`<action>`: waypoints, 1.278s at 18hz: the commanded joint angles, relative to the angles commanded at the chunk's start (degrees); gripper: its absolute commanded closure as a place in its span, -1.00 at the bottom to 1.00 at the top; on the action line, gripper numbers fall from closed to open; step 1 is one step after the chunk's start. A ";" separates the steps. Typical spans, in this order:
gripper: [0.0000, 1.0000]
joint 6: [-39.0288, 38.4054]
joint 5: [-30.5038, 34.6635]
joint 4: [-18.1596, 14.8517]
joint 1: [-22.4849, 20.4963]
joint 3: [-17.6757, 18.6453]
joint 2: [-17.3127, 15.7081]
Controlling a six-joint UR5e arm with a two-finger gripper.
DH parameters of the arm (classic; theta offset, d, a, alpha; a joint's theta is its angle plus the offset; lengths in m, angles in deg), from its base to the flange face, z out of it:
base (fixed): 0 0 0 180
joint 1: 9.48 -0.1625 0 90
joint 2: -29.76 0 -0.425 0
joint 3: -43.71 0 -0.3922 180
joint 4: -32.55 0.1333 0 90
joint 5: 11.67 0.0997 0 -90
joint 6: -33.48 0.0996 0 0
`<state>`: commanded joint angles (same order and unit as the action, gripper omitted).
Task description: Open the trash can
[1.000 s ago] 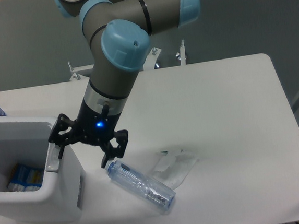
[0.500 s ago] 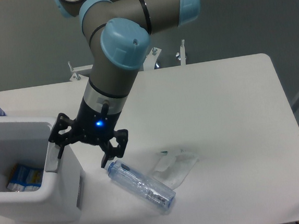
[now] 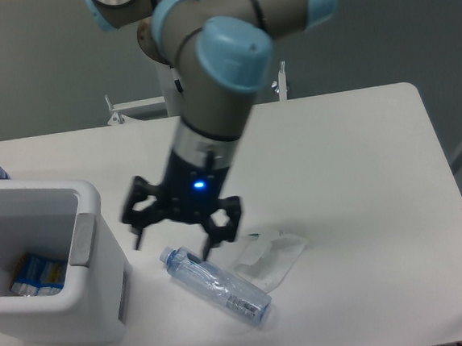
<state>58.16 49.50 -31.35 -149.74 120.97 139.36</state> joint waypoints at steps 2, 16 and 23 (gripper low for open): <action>-1.00 4.31 2.19 -0.17 -2.55 0.26 0.61; -1.00 42.10 28.11 0.09 -10.21 1.94 6.24; -1.00 43.17 31.56 -0.44 -11.61 0.09 8.70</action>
<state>101.33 81.06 -31.79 -161.35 121.06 148.06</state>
